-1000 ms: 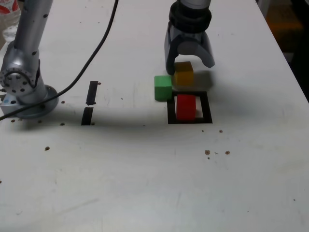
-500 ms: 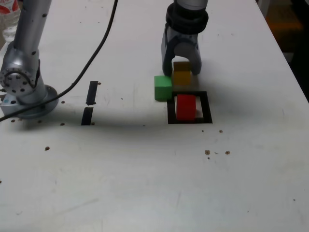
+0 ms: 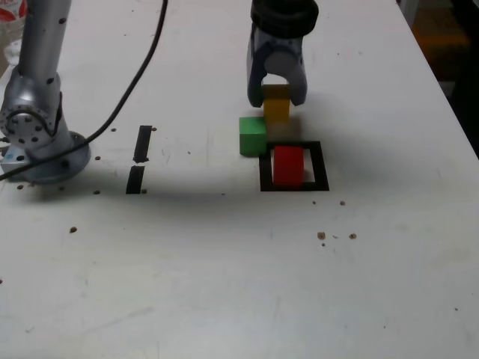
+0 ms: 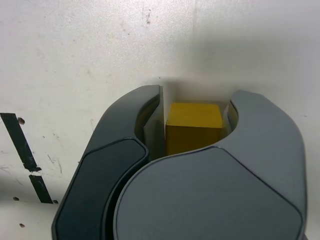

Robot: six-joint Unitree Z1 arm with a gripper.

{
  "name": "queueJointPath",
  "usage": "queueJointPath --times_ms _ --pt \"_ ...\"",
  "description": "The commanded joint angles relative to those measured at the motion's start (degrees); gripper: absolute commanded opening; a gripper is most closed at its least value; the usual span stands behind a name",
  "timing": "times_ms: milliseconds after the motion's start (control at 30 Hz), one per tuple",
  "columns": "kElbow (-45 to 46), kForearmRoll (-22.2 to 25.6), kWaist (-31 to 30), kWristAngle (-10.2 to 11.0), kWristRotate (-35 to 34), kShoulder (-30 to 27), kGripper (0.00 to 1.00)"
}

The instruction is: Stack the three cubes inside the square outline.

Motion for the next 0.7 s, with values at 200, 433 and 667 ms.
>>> queueJointPath --times_ms 200,433,667 --pt "-3.47 4.50 -2.53 0.10 -0.71 -3.14 0.13" --pt "-6.34 8.48 -8.01 -0.06 -4.82 -4.65 0.13" --pt "-6.75 10.51 -13.93 -1.03 -10.02 -5.41 0.13"
